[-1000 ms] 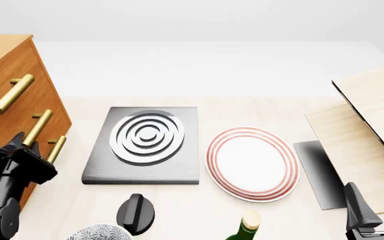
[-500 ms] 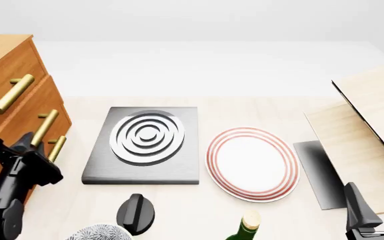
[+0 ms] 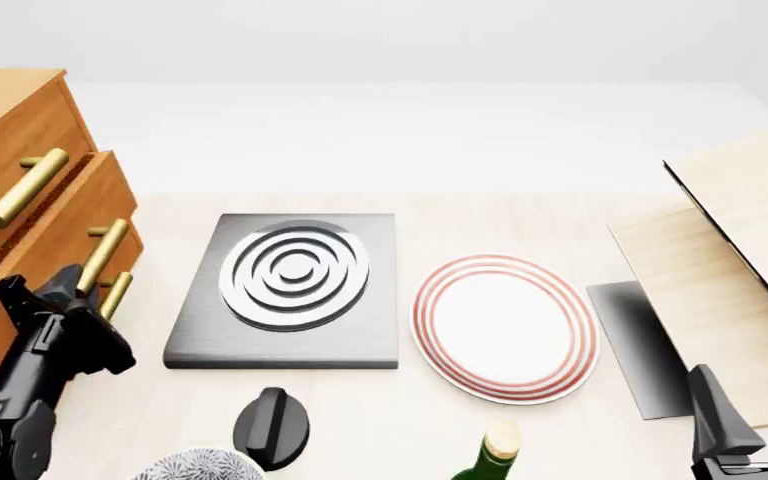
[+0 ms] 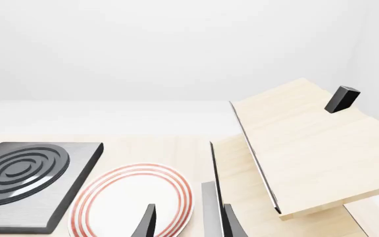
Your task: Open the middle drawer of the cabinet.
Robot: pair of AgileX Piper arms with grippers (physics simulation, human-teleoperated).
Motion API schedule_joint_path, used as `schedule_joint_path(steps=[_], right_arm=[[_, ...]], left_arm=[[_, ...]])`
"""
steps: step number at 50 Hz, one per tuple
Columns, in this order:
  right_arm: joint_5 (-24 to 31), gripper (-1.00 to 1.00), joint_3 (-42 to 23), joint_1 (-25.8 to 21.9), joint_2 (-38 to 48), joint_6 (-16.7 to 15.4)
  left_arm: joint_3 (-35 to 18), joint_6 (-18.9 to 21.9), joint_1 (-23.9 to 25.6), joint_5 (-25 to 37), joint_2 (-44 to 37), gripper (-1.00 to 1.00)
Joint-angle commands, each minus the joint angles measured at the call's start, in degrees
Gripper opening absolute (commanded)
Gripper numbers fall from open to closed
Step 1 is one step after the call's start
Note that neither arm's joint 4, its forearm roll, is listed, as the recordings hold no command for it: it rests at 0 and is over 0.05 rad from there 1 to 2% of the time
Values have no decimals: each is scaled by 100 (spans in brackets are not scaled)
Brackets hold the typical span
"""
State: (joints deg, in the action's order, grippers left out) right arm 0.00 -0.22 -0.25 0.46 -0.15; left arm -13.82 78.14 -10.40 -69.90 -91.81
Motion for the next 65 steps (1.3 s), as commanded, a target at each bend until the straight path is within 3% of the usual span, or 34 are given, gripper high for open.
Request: schedule_joint_path(steps=[1,25,28,65], right_arm=[[-1,100,3,5,-9,5],[-1,100,3,5,-7,4],[-1,100,3,5,-7,5],[-1,100,3,5,-7,5]], left_arm=[[30,232,215,0,108,-100],[229,407,387,0,430,-100],[341,655,469,0,606,-100],[559,883,736,0,937,-100]])
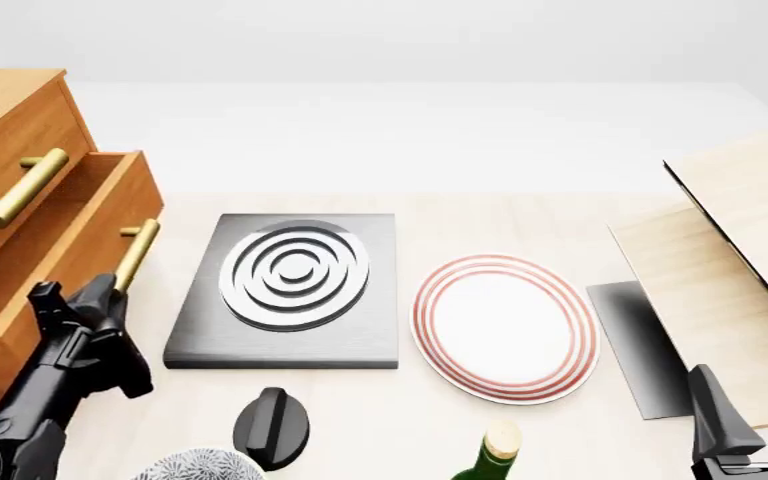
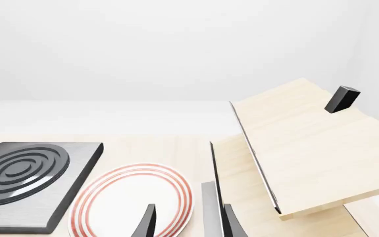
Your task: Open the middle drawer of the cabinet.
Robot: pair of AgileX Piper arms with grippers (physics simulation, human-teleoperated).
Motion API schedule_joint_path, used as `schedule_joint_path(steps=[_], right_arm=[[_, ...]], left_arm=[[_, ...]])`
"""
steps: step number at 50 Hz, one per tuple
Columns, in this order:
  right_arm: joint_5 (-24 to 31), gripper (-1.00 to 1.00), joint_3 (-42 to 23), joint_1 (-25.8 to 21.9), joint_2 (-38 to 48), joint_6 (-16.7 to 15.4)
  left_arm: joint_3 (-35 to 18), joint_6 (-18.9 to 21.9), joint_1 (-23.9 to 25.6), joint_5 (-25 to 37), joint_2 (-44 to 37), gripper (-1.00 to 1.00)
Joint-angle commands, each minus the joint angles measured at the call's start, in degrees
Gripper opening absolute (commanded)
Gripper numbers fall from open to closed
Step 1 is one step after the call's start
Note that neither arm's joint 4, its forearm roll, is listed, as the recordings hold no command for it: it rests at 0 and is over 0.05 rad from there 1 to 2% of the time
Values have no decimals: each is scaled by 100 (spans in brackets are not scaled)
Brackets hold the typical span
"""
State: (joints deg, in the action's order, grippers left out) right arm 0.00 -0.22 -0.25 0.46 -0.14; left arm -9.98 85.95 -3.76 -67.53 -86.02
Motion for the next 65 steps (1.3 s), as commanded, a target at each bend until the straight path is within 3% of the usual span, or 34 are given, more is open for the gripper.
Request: schedule_joint_path(steps=[1,26,27,65], right_arm=[[-1,100,3,6,-8,5],[-1,100,3,5,-7,4],[-1,100,3,5,-8,4],[-1,100,3,3,-7,4]], left_arm=[[184,100,69,-237,372,-100],[296,136,83,-237,584,-100],[319,143,81,-237,624,100],[807,167,181,-237,1351,100]])
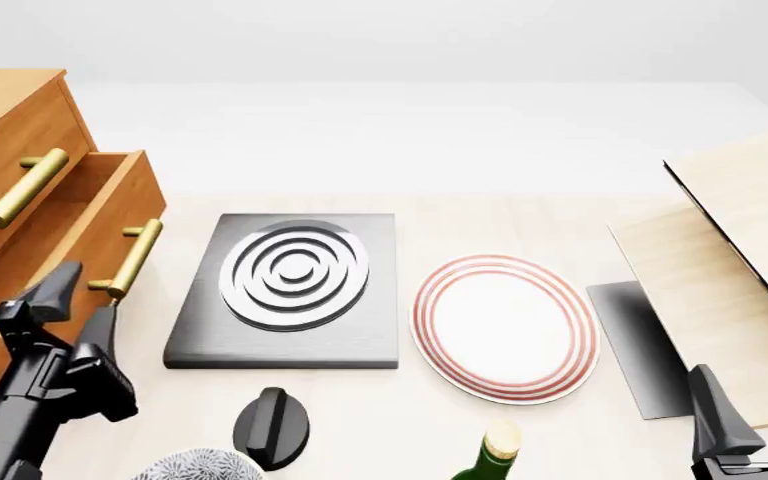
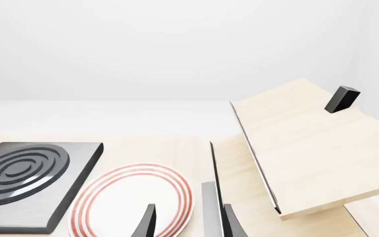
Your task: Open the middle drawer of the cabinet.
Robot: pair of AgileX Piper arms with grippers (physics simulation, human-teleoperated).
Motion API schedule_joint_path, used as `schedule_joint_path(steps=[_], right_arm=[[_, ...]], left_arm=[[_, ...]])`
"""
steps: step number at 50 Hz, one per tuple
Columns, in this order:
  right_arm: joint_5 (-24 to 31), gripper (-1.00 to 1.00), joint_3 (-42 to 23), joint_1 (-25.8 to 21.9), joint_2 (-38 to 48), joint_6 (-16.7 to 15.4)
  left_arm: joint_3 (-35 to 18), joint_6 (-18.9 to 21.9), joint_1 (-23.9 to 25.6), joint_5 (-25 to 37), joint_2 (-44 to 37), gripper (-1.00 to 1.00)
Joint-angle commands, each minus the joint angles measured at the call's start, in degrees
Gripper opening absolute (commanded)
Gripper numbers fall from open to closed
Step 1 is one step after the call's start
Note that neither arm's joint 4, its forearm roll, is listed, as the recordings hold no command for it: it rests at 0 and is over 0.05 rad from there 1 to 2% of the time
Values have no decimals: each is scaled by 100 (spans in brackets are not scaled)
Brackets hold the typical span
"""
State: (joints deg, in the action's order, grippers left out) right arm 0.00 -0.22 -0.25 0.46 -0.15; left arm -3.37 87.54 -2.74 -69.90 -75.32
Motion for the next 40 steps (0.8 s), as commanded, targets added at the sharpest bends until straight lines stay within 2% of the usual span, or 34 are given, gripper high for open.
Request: schedule_joint_path(steps=[1,10,40], right_arm=[[-1,100,3,4,-8,4],[-1,100,3,4,-8,5],[-1,100,3,5,-8,4]], left_arm=[[172,8,92,0,311,100],[328,-55,169,0,582,100],[337,-246,528,0,1059,100]])
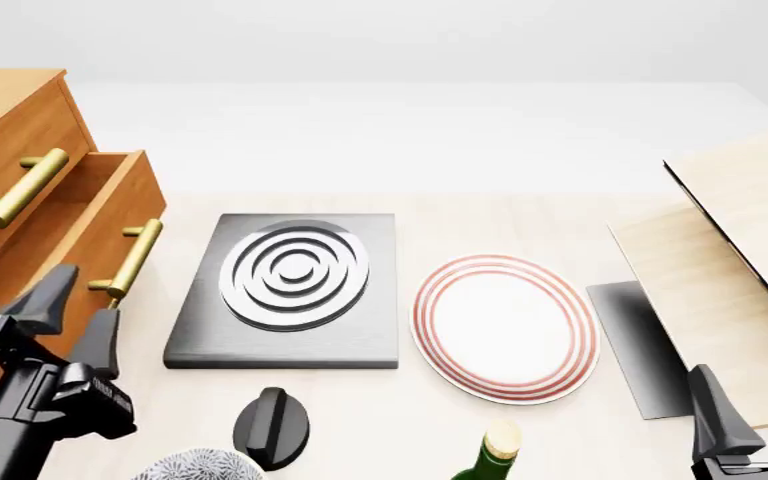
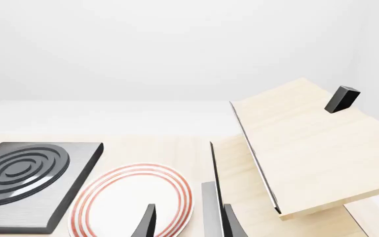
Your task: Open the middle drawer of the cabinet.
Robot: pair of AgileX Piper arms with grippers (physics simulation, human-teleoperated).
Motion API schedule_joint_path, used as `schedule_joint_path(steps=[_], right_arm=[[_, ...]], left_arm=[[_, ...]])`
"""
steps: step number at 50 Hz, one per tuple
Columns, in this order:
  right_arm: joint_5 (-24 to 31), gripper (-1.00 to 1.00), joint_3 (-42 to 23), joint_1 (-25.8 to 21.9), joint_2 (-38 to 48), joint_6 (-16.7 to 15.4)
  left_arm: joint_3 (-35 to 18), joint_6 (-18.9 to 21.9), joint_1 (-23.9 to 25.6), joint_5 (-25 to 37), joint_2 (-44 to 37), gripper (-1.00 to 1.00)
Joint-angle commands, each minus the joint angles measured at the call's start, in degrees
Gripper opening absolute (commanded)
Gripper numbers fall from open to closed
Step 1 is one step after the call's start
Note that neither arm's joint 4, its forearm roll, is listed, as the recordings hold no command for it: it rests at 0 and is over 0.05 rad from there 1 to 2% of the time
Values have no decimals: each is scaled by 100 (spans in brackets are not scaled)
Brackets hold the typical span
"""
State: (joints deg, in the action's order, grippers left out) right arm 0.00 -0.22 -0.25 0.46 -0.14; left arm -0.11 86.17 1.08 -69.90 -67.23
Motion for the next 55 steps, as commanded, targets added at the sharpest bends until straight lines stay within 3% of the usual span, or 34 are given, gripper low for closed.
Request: schedule_joint_path(steps=[1,30,39,40,41,42,44,49,55], right_arm=[[-1,100,3,5,-8,5],[-1,100,3,5,-8,4],[0,100,3,5,-7,4],[-1,100,3,4,-7,3],[-1,100,3,5,-8,4],[-1,100,3,4,-8,5],[-1,100,3,4,-9,4],[-1,100,3,5,-8,4],[-1,100,3,5,-8,3]], left_arm=[[11,-154,158,0,262,100],[11,-724,652,1,744,100],[11,-1137,740,17,797,100],[11,-1222,726,202,976,100],[11,-1461,707,1918,2608,100],[11,-1504,695,2750,3429,100],[11,-1553,686,3650,4344,100],[11,-1965,617,4786,5443,100],[10,-2252,571,5237,5906,100]])
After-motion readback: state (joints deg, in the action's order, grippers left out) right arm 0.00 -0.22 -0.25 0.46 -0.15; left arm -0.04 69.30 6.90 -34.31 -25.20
